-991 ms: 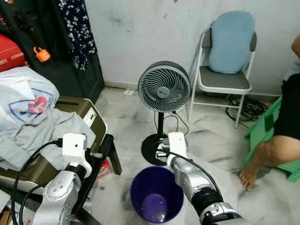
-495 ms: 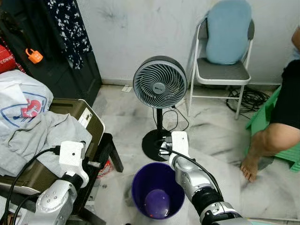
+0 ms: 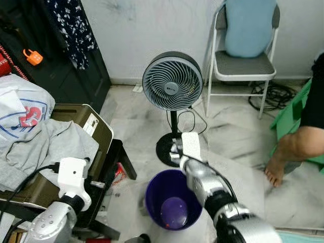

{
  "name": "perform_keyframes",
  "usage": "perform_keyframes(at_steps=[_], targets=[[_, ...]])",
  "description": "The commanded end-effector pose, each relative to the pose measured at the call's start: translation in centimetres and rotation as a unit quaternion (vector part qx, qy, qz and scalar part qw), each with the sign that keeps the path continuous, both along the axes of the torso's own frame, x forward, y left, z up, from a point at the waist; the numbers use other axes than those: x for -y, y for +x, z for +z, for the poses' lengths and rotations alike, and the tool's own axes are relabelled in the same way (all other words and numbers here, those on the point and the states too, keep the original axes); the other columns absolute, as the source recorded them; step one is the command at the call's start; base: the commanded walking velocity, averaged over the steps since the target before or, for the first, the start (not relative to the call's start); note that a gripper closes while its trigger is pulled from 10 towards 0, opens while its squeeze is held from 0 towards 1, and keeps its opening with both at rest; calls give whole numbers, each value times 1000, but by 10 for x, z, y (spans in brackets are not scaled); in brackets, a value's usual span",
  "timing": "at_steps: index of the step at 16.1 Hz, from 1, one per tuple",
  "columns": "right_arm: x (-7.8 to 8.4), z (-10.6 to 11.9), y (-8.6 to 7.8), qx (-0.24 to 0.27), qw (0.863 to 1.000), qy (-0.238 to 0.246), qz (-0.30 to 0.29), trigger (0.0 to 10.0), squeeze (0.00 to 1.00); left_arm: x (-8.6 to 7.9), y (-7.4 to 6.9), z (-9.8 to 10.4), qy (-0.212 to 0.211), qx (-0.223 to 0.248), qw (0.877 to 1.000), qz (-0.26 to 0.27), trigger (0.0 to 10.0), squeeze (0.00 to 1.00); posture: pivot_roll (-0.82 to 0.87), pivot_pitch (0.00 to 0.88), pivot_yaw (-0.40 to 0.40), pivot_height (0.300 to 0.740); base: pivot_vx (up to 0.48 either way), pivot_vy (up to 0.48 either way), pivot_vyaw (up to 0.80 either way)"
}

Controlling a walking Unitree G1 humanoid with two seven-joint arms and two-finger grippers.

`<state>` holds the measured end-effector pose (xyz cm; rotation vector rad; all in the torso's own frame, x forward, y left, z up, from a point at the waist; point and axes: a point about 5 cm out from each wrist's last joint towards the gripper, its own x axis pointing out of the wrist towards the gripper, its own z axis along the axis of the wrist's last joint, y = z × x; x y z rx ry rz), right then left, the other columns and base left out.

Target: Clean up the room

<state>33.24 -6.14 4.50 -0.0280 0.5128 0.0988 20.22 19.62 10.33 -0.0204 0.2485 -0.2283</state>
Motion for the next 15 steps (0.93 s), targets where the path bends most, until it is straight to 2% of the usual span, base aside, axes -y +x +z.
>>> perform_keyframes(at_steps=[1,5,11,15], targets=[[-12,2,0,-1,1000,8,10,10000,0,-6,-2,3,8,-3,1000,5,10000,0,15,160,138,740,0,0,0],[-8,1,2,-8,1000,8,10,10000,0,-7,-5,7,13,-11,1000,-5,10000,0,40,188,158,740,0,0,0],[-7,-8,-4,-25,1000,-7,6,10000,0,-11,-14,14,22,-28,999,-16,10000,0,69,211,188,740,0,0,0],[-11,-13,-9,-48,999,-11,-12,10000,0,-5,-12,11,13,-40,998,-38,10000,0,52,213,187,740,0,0,0]])
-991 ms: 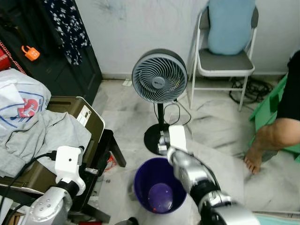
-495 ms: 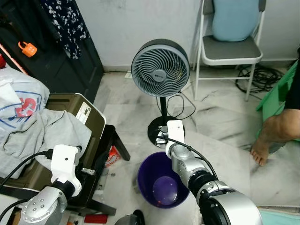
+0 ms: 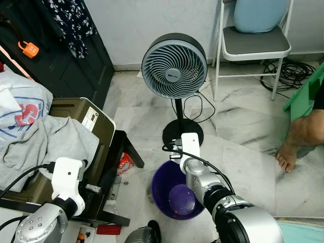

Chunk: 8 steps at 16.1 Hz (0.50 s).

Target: Clean up the room

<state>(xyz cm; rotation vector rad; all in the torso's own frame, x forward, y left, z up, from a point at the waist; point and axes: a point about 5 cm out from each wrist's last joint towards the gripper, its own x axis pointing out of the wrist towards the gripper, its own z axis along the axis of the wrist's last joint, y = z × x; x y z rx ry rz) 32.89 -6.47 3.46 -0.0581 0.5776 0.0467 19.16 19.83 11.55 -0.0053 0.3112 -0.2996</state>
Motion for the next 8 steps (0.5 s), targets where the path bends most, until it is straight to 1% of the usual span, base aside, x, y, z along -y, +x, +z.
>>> perform_keyframes(at_steps=[1,2,3,4,6,7,8], targets=[[-14,-6,-8,-25,1000,14,-1,10000,0,0,-3,-1,2,-13,1000,-10,10000,0,51,211,186,740,0,0,0],[-13,-10,-12,-35,999,13,-7,10000,0,2,-4,-1,1,-16,1000,-18,10000,0,51,210,186,740,0,0,0],[-12,-19,-19,-56,998,12,-17,10000,0,2,-4,-2,3,-16,1000,-19,10000,0,51,209,184,740,0,0,0],[-12,-30,-30,-83,996,6,-20,10000,0,2,-2,-2,3,-16,1000,-17,10000,0,46,205,177,740,0,0,0],[-11,-35,-35,-91,996,-1,-19,10000,0,3,-2,-2,2,-16,1000,-17,10000,0,45,203,174,740,0,0,0],[-7,-39,-38,-95,995,-6,-24,10000,0,4,-2,-3,1,-16,1000,-17,10000,0,44,200,170,740,0,0,0],[-3,-41,-39,-96,995,-7,-30,10000,600,5,-3,-3,0,-16,1000,-17,10000,0,45,199,169,740,0,0,0]])
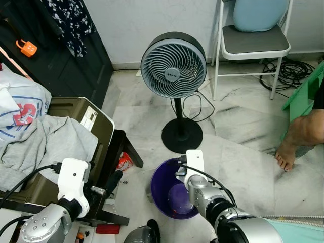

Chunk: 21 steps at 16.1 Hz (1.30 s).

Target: Clean up the room

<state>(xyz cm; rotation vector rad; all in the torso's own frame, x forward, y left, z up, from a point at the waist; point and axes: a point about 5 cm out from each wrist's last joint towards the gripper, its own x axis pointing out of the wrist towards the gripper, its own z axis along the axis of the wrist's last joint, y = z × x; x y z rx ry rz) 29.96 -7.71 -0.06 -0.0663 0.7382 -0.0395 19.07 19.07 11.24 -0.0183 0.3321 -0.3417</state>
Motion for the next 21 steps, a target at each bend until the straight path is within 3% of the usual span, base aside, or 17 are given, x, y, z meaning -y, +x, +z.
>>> perform_keyframes(at_steps=[1,2,4,14,15,16,17,21], targets=[[-14,-5,-8,-13,1000,7,12,10000,890,-3,-3,-1,8,-5,1000,3,10000,0,46,198,169,740,0,0,0],[-14,-5,-8,-12,1000,5,14,10000,890,-3,-3,-1,8,-5,1000,3,10000,0,46,198,169,740,0,0,0],[-12,1,-2,1,1000,2,16,10000,31,-4,-3,-1,9,-4,1000,6,10000,0,46,197,173,740,0,0,0],[-6,58,47,125,992,-14,8,10000,0,-7,1,-1,16,0,1000,13,10000,0,46,189,177,740,0,0,0],[-6,57,46,124,992,-14,8,10000,624,-7,2,-1,16,1,1000,13,10000,0,45,189,176,740,0,0,0],[-6,55,45,121,993,-6,10,10000,745,-7,2,-1,16,2,1000,12,10000,0,45,190,177,740,0,0,0],[-7,54,44,121,993,-3,9,10000,1000,-7,2,-1,16,2,1000,12,10000,0,45,190,177,740,0,0,0],[-9,54,43,126,992,4,10,10000,1000,-7,3,-1,18,6,1000,15,10000,0,47,190,178,740,0,0,0]])
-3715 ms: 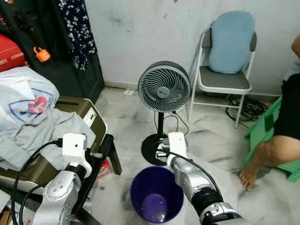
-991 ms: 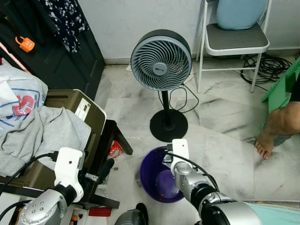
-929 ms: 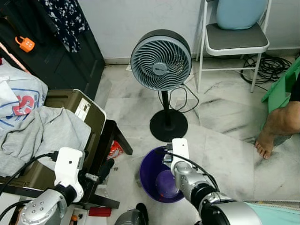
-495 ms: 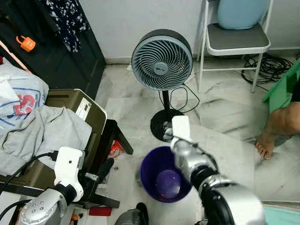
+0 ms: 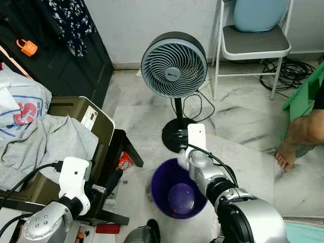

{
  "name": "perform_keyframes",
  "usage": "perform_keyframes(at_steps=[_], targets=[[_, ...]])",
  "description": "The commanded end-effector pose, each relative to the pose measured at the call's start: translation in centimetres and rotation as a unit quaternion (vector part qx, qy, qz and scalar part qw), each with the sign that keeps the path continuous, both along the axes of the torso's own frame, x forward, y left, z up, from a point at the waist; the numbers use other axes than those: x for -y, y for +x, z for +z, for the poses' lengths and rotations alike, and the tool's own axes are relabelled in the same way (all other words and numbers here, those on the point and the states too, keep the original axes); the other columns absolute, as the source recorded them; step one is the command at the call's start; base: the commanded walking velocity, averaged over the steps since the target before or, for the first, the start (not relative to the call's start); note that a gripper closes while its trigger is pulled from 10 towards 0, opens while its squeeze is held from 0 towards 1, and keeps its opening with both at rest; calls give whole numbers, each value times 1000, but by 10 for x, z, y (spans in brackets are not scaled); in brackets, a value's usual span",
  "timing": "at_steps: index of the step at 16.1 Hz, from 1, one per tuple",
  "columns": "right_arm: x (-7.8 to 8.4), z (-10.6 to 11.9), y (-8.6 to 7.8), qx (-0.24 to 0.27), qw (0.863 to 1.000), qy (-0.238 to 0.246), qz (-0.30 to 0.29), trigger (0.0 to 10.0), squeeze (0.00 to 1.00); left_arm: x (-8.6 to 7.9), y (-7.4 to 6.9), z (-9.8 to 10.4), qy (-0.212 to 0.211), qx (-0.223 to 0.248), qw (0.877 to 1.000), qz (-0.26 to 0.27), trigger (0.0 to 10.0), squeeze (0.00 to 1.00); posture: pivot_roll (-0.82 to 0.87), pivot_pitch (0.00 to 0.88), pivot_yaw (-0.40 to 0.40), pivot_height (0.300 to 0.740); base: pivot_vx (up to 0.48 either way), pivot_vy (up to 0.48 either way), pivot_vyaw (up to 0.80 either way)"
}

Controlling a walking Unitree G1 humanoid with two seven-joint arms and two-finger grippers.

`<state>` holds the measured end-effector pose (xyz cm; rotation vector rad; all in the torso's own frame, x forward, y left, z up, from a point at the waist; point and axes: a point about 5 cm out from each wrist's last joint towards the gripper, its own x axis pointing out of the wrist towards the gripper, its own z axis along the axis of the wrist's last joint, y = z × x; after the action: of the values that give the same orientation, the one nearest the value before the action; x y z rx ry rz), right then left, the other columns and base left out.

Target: Clean up the room

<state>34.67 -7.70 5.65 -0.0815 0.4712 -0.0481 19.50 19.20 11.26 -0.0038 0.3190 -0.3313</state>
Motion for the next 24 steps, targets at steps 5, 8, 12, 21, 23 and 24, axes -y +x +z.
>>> perform_keyframes(at_steps=[5,8,12,21,23,24], targets=[[-23,19,4,72,996,24,55,10000,1000,-8,6,5,20,21,999,33,10000,0,32,185,173,740,0,0,0],[-12,22,-12,135,987,26,89,10000,1000,0,21,10,7,48,998,46,10000,0,-24,147,154,740,0,0,0],[26,35,-51,169,981,30,94,10000,1000,17,32,3,-15,53,998,41,10000,0,-101,79,136,740,0,0,0],[87,58,-103,190,978,5,81,10000,1000,18,39,0,-40,81,995,32,10000,0,-192,0,115,740,0,0,0],[94,56,-102,191,979,-17,69,10000,1000,16,46,0,-39,95,994,44,10000,0,-196,0,112,740,0,0,0],[95,55,-99,190,980,-16,63,10000,494,15,49,1,-38,101,993,50,10000,0,-200,0,115,740,0,0,0]])
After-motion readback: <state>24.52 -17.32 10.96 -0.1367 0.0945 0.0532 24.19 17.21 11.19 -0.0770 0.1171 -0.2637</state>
